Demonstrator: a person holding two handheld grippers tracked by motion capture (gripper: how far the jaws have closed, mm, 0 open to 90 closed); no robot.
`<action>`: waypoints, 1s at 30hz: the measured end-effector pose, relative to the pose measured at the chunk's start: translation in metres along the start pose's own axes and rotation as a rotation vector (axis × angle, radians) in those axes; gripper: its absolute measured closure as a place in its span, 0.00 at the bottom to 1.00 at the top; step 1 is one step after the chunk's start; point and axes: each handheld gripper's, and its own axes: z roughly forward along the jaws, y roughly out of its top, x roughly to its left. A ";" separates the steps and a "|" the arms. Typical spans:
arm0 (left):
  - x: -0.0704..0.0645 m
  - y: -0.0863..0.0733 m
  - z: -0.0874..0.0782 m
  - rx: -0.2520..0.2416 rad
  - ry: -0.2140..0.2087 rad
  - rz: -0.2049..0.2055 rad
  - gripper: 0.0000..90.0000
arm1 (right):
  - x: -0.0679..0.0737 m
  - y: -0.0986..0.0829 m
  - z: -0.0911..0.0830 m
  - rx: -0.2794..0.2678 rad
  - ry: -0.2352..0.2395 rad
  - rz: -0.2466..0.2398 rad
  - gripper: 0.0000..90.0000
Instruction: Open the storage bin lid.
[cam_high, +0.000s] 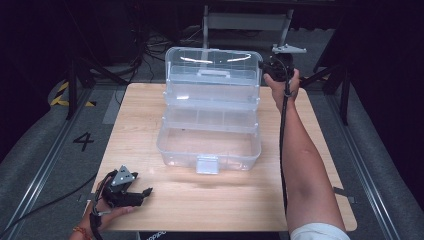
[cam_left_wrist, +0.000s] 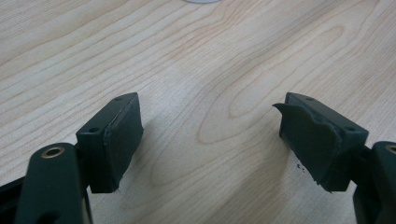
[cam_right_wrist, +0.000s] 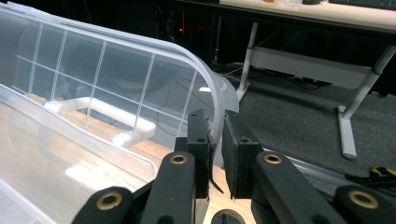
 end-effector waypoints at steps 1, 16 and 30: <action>0.000 0.000 0.000 0.000 -0.001 0.000 0.24 | 0.000 0.000 0.002 0.003 -0.002 0.000 0.91; 0.001 0.001 -0.001 0.006 0.003 0.009 0.24 | -0.001 0.003 0.013 0.058 -0.026 -0.016 0.90; 0.001 0.001 0.000 0.010 -0.008 0.014 0.24 | -0.002 0.001 0.028 0.099 -0.060 -0.009 0.90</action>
